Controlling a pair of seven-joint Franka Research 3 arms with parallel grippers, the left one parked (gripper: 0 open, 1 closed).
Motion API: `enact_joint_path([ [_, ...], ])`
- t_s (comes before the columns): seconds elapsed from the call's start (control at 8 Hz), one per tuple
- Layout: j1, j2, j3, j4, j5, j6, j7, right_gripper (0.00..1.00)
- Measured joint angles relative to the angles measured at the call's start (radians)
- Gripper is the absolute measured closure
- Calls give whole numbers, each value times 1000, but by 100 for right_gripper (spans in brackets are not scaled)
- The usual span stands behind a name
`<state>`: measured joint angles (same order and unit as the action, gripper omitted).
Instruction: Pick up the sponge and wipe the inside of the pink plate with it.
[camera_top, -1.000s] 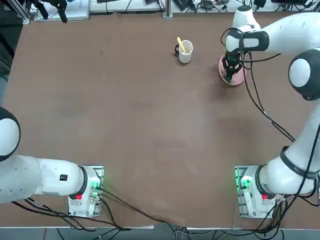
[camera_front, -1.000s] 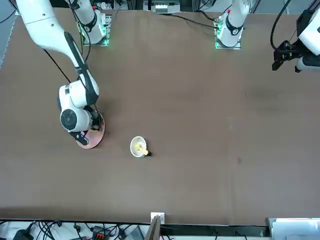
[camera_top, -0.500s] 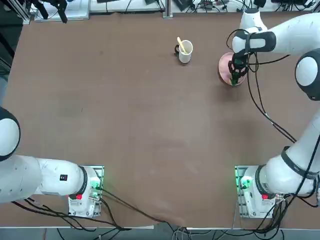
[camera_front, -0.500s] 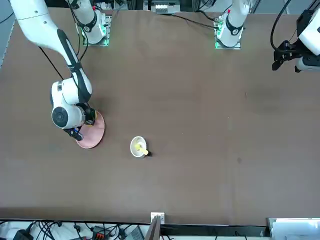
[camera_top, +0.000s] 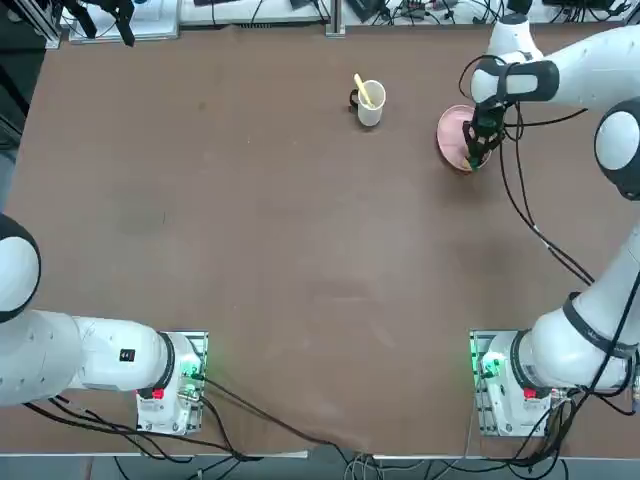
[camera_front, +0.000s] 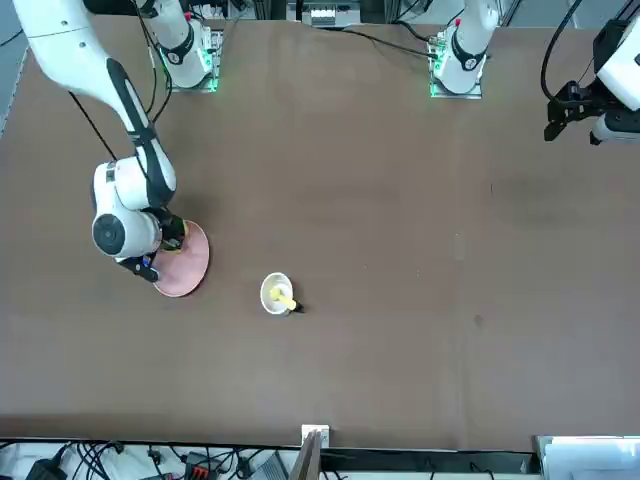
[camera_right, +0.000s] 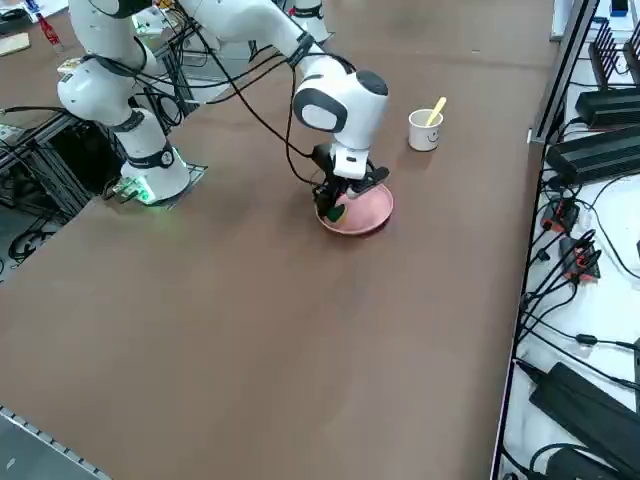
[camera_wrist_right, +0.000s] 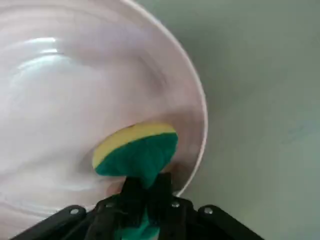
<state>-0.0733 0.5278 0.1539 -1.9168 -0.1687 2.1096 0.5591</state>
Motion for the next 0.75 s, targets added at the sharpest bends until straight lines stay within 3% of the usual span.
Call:
enact_joint_path([
  [0.25,-7,-5,-7,59,-6,-47,-41,93],
  [0.5,-24,-45,-12,132,-7,-162,-145,93],
  [0.75,-102,-112,-16,152,-7,-230,-299,93],
])
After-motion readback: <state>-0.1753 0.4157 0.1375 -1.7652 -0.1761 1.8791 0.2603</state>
